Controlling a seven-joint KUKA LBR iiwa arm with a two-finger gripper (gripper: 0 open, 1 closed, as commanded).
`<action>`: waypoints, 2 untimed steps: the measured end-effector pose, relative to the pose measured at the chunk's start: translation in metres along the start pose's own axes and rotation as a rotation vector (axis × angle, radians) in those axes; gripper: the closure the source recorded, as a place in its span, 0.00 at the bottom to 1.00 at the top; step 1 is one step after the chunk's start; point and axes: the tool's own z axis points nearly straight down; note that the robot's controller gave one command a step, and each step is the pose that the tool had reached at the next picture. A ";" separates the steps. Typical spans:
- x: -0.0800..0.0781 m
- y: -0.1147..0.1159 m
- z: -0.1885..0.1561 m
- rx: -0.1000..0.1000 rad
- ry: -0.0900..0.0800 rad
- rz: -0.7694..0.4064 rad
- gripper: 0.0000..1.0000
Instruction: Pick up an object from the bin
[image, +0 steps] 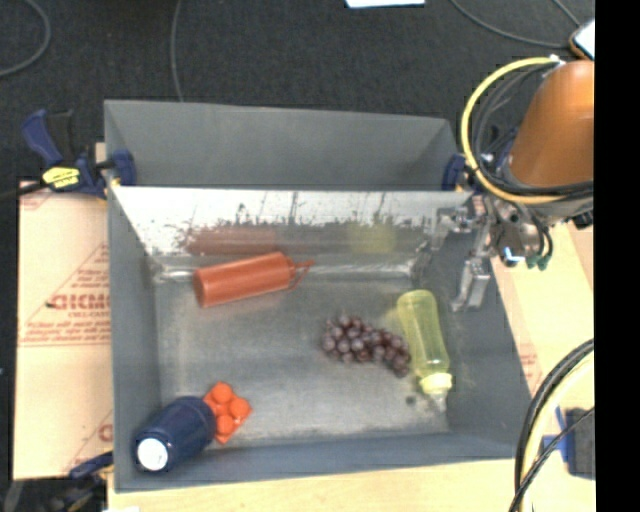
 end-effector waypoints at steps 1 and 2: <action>-0.001 0.001 -0.005 0.002 -0.008 -0.005 0.00; 0.007 0.057 0.160 -0.001 -0.007 0.149 0.00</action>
Offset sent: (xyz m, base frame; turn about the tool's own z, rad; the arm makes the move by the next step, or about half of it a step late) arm -0.0085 0.0563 -0.1598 0.1517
